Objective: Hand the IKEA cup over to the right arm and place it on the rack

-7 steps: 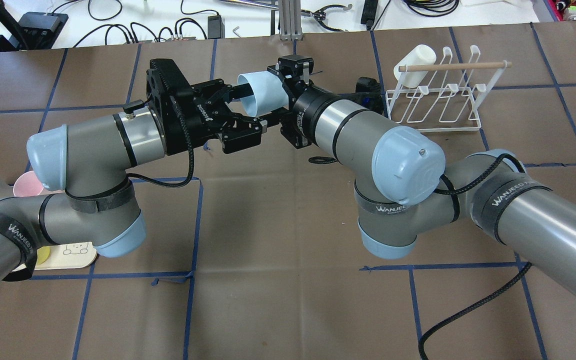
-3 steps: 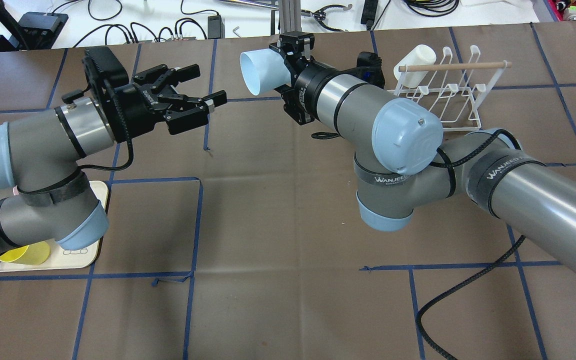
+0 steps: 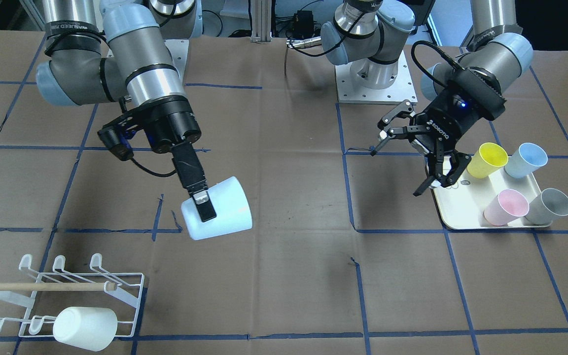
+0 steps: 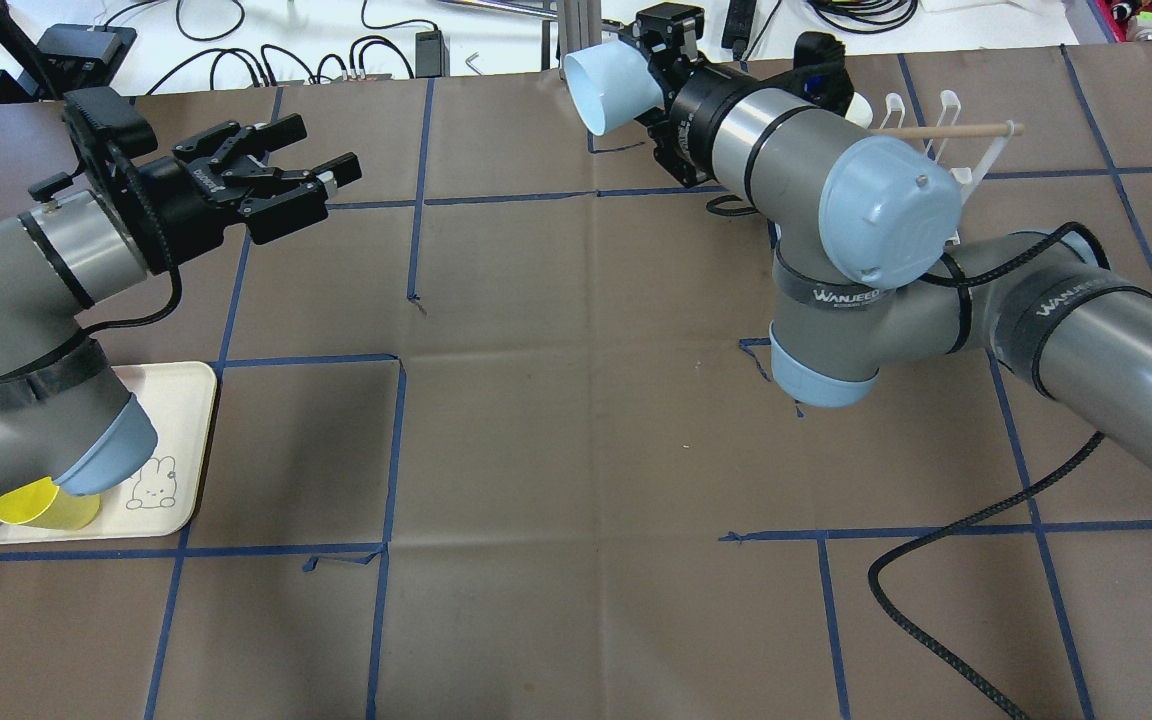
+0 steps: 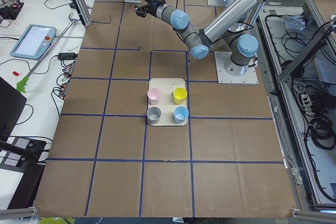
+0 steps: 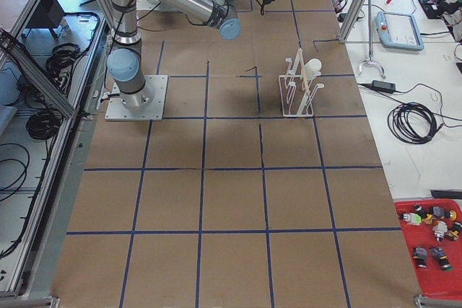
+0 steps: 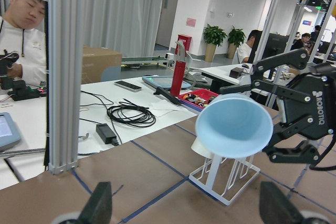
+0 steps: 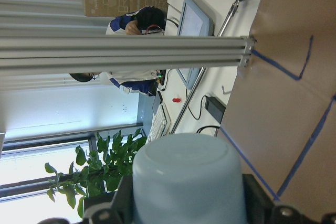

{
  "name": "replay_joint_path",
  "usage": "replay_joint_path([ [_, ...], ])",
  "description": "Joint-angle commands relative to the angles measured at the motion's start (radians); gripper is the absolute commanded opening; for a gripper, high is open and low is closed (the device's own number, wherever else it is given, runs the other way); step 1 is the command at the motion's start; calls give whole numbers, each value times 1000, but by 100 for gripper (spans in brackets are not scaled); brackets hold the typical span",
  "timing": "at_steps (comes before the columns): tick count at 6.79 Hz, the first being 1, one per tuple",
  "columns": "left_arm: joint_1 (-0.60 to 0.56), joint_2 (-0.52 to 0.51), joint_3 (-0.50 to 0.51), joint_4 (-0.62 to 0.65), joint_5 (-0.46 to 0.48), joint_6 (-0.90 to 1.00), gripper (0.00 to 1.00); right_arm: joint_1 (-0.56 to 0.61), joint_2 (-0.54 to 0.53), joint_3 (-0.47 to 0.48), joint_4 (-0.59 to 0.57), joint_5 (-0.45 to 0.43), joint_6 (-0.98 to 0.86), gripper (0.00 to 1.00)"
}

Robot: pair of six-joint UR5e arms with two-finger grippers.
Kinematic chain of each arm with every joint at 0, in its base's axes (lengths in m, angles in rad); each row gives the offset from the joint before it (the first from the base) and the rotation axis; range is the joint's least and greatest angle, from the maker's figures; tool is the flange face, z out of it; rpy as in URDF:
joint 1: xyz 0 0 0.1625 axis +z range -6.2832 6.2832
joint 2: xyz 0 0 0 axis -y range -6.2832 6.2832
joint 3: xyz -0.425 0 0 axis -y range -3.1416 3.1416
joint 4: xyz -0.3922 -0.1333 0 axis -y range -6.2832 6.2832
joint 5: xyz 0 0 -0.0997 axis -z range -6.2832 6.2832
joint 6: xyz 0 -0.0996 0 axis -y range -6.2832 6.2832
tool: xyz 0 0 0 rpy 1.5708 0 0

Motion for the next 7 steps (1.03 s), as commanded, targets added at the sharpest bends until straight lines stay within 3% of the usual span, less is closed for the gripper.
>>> replay_joint_path([
  [1, 14, -2, 66, -134, 203, 2, 99, -130, 1, 0, -21, 1, -355, 16],
  [2, -6, -5, 146, -280, 278, 3, 99, -161, 1, 3, -21, -2, -572, 15],
  [3, -67, -4, 218, -395, 414, 3, 99, -206, 2, 9, -21, -9, -773, 14],
  [4, -159, 7, 302, -549, 608, 2, 99, -261, 10, 9, -21, -9, -944, 14],
  [5, -236, 13, 403, -767, 797, -4, 99, -315, 27, 6, -21, 1, -1093, 11],
  [7, -326, 21, 578, -1196, 1013, -24, 99, -381, 71, -13, -24, 1, -1337, 11],
])
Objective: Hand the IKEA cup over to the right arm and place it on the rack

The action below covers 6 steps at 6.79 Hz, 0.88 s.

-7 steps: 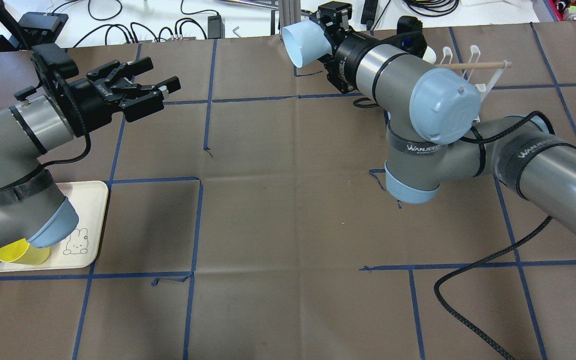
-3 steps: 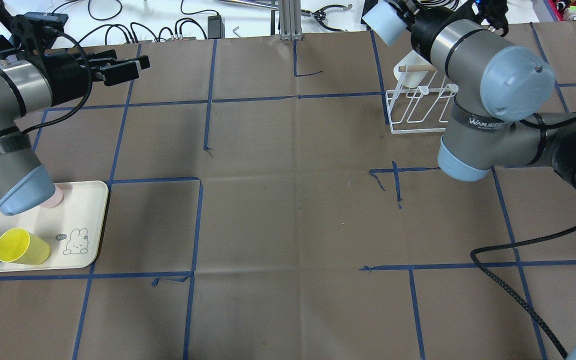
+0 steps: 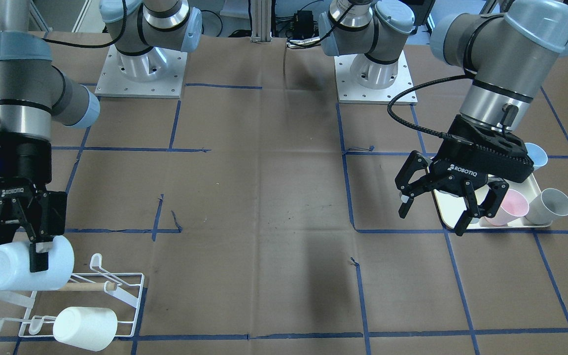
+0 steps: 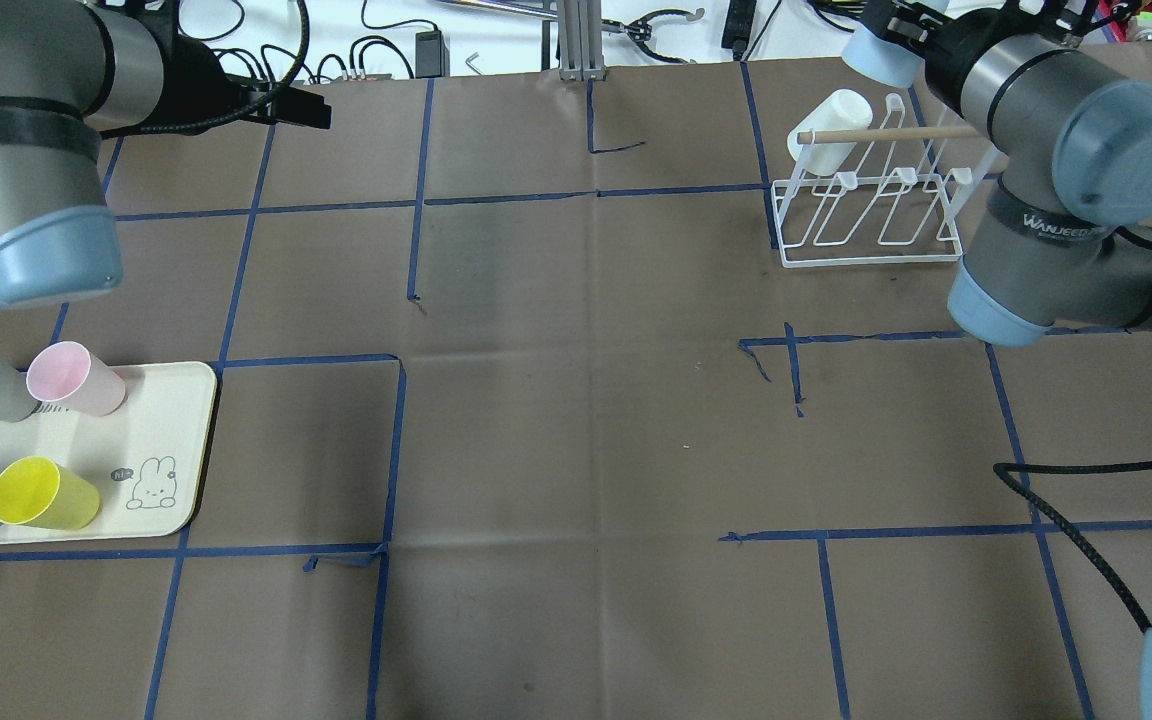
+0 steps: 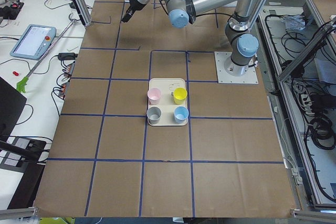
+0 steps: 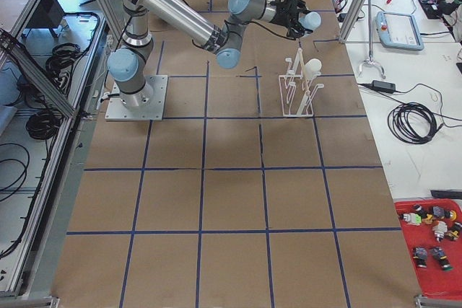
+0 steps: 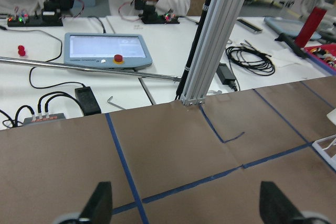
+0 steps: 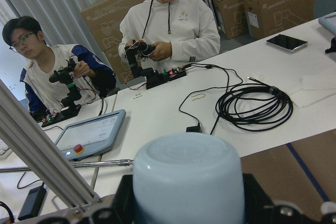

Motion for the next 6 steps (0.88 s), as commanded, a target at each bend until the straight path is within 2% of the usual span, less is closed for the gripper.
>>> replay_joint_path([
  [1, -69, 37, 151, -459, 170, -128, 99, -56, 67, -43, -12, -3, -198, 10],
  [3, -74, 127, 167, -781, 193, -231, 99, -88, 164, -127, -31, -9, -252, 10],
  [4, -75, 147, 160, -834, 210, -253, 99, -93, 201, -137, -79, -9, -253, 10],
  [6, -89, 155, 164, -850, 233, -273, 99, -122, 226, -138, -104, -1, -253, 10],
])
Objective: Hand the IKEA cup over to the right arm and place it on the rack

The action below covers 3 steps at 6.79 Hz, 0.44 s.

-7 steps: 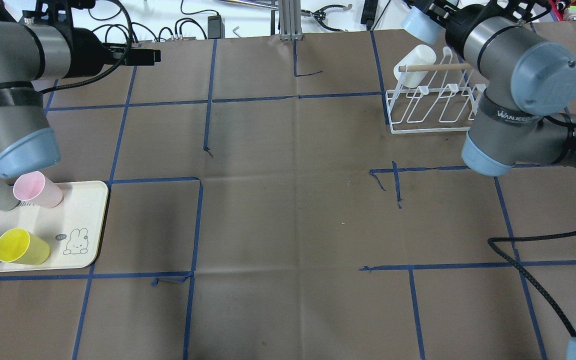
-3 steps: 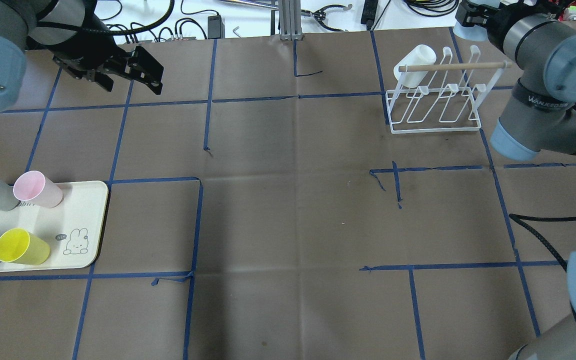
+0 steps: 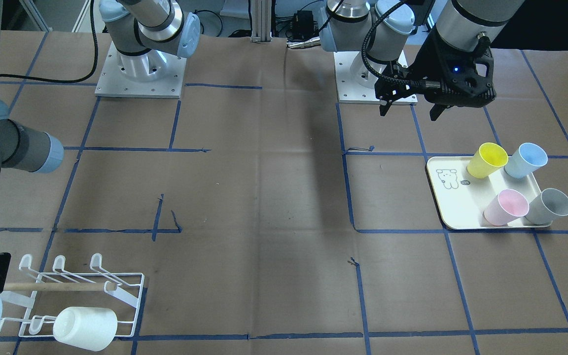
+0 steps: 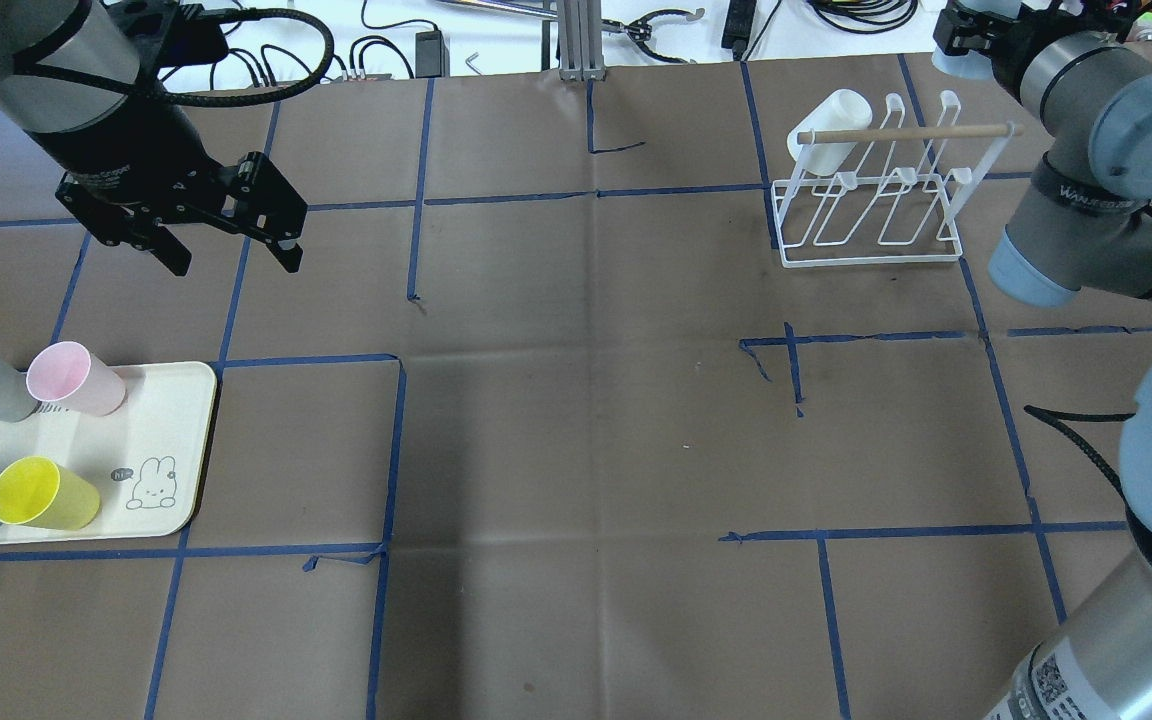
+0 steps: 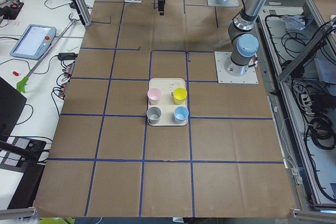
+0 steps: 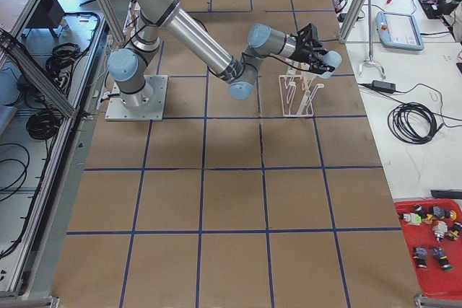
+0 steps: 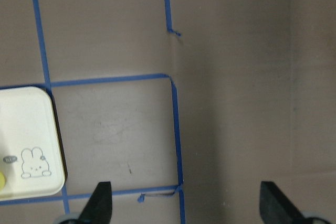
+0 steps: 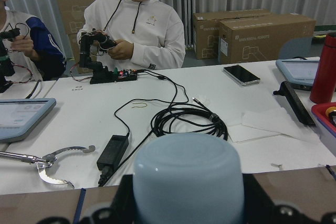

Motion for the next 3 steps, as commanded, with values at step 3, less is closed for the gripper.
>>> replay_joint_path([
  [3, -28, 5, -18, 45, 49, -35, 99, -14, 76, -31, -34, 3, -1, 10],
])
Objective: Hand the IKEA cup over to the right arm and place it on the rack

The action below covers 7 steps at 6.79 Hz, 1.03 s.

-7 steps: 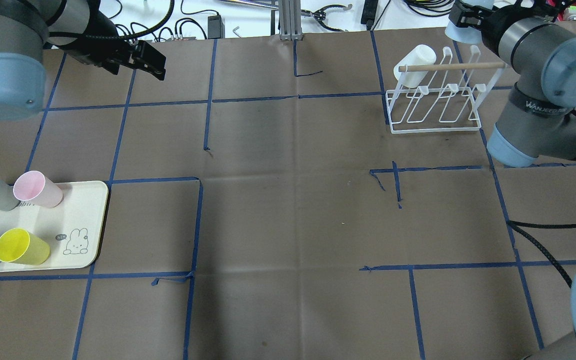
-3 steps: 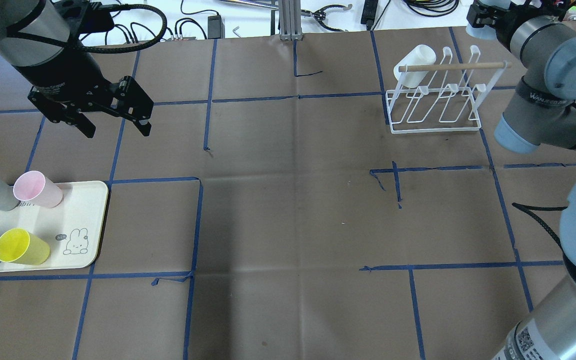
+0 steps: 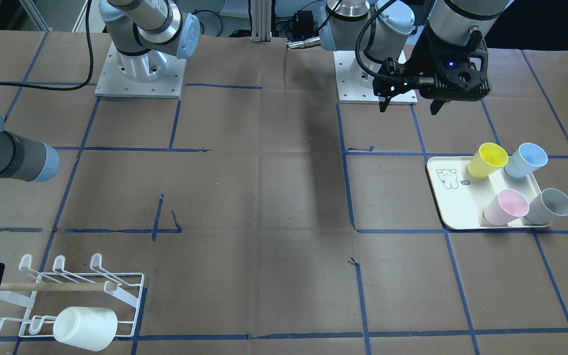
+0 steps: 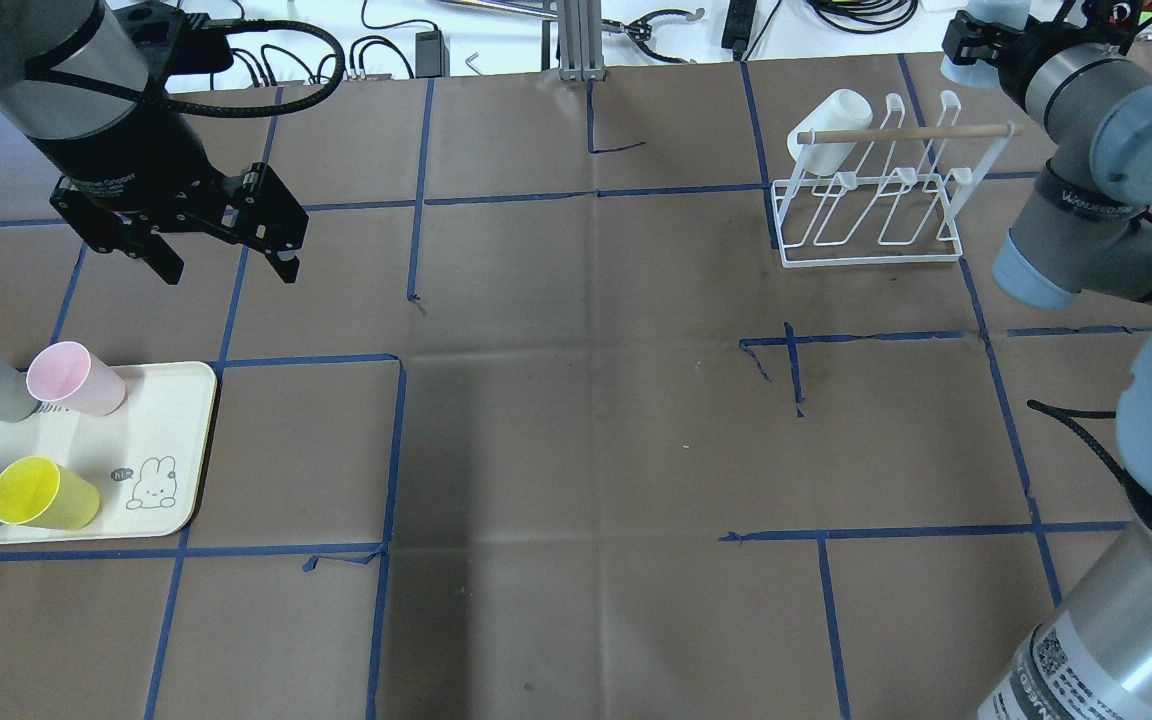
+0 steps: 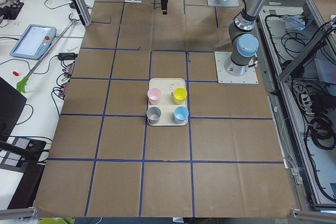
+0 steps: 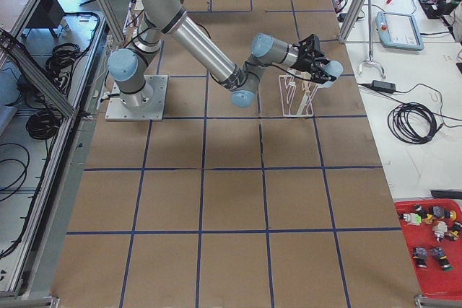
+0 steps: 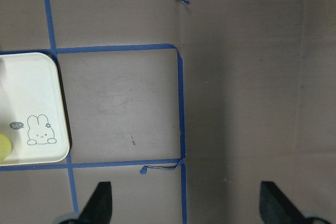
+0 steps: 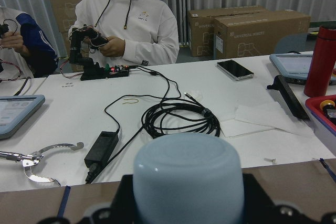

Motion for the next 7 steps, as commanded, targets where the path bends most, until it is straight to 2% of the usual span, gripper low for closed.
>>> replay_joint_path([
  [1, -3, -7, -14, 71, -2, -5, 99, 2, 36, -2, -62, -5, 0, 10],
  [5, -4, -16, -19, 105, -6, -2, 99, 7, 41, 50, -65, -4, -2, 10],
  [6, -4, -19, -21, 105, -8, -2, 99, 7, 42, 53, -61, -7, -2, 17],
  [7, -4, -28, -19, 105, -9, -2, 99, 7, 42, 47, -60, -15, 6, 98],
])
